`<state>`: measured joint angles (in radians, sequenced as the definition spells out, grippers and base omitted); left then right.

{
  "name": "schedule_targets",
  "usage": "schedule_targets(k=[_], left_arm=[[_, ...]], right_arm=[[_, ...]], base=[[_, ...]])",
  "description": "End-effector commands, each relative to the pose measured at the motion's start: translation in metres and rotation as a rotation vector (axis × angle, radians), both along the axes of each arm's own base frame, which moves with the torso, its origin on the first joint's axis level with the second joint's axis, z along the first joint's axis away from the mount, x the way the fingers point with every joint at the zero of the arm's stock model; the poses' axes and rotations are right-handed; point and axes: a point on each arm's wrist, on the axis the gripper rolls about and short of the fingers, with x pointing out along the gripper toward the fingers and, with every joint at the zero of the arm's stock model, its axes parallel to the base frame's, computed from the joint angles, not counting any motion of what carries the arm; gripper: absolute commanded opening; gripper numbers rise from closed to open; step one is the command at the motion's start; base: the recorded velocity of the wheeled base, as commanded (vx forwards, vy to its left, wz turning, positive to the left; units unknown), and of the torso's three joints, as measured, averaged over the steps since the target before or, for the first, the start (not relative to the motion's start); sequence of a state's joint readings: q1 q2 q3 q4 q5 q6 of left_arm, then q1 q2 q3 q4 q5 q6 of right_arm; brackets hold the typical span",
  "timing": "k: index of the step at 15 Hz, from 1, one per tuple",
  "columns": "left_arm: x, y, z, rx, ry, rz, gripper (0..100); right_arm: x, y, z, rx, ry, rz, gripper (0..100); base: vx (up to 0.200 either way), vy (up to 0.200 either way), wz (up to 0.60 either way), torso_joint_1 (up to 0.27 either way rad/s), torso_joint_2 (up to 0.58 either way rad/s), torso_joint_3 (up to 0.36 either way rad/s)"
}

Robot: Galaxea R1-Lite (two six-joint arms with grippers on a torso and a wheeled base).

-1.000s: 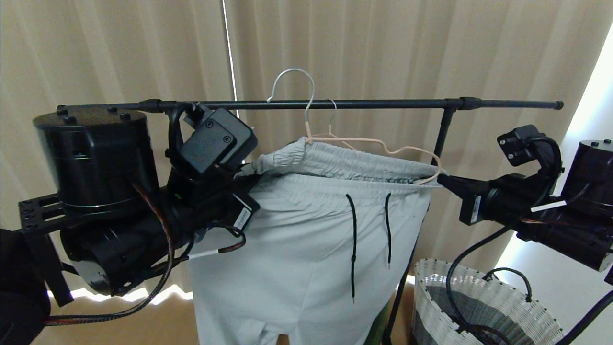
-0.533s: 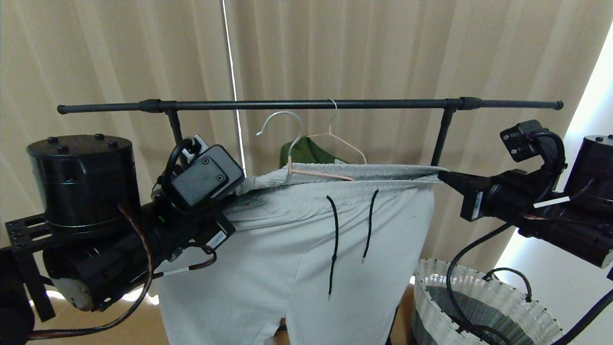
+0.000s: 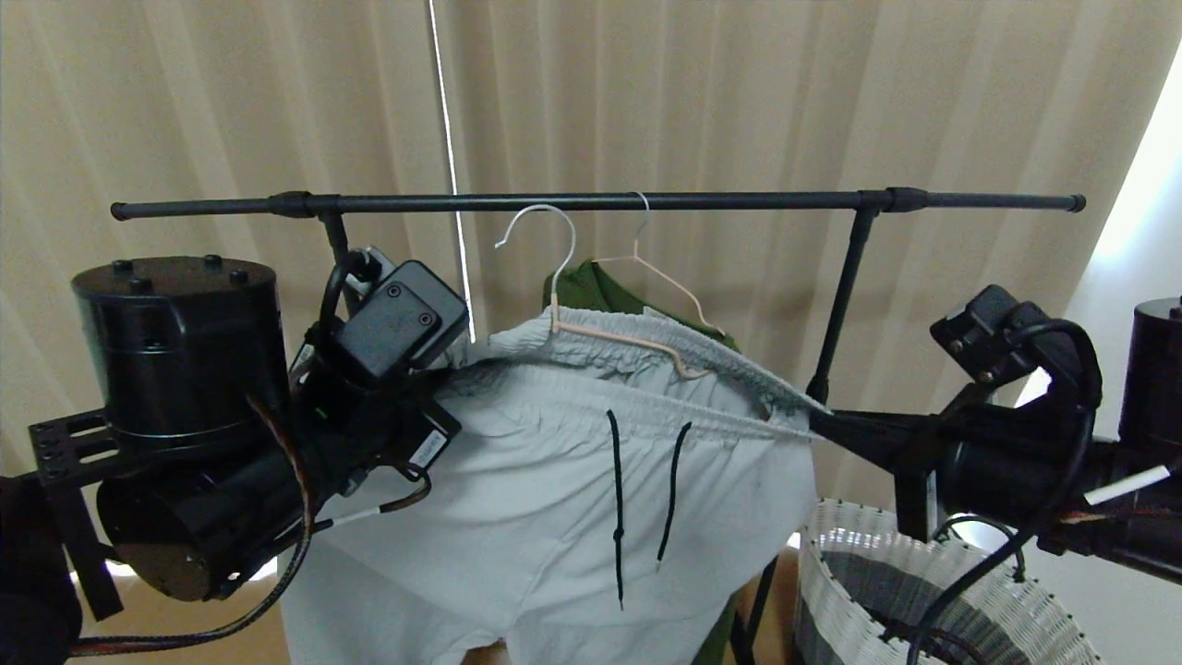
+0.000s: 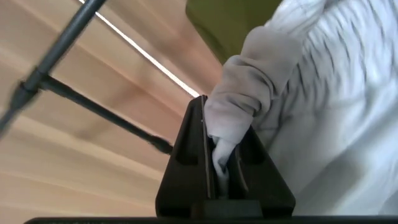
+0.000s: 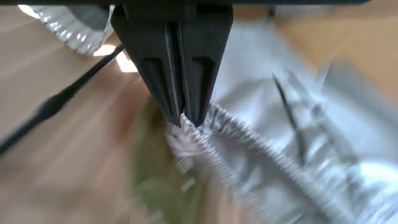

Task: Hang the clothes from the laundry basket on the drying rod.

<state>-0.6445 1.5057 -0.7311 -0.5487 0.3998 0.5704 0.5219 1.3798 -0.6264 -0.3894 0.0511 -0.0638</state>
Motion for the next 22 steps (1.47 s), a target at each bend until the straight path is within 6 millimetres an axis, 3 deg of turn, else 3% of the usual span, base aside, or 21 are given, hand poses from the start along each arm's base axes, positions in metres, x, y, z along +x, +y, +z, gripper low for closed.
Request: schedule_targets(k=[1, 7, 14, 21, 22], left_arm=[[-0.002, -0.007, 0.000, -0.005, 0.002, -0.019, 0], [-0.013, -0.017, -0.002, -0.054, 0.018, -0.074, 0], [-0.031, -0.038, -0.004, -0.076, -0.017, -0.210, 0], [-0.033, -0.041, -0.001, -0.075, -0.048, -0.272, 0], [-0.033, -0.041, -0.001, -0.076, -0.050, -0.274, 0]], right_arm=[[-0.017, 0.004, 0.010, 0.006, -0.036, 0.066, 100], [-0.016, 0.013, 0.013, -0.128, -0.152, 0.153, 100], [0.022, 0.031, 0.018, -0.170, -0.269, 0.146, 100], [0.023, 0.032, 0.015, -0.171, -0.259, 0.155, 100], [0.023, 0.032, 0.015, -0.171, -0.259, 0.155, 0]], base=[[0.000, 0.000, 0.00, 0.000, 0.00, 0.000], [0.000, 0.000, 0.00, 0.000, 0.00, 0.000], [0.000, 0.000, 0.00, 0.000, 0.00, 0.000], [0.000, 0.000, 0.00, 0.000, 0.00, 0.000], [0.000, 0.000, 0.00, 0.000, 0.00, 0.000]])
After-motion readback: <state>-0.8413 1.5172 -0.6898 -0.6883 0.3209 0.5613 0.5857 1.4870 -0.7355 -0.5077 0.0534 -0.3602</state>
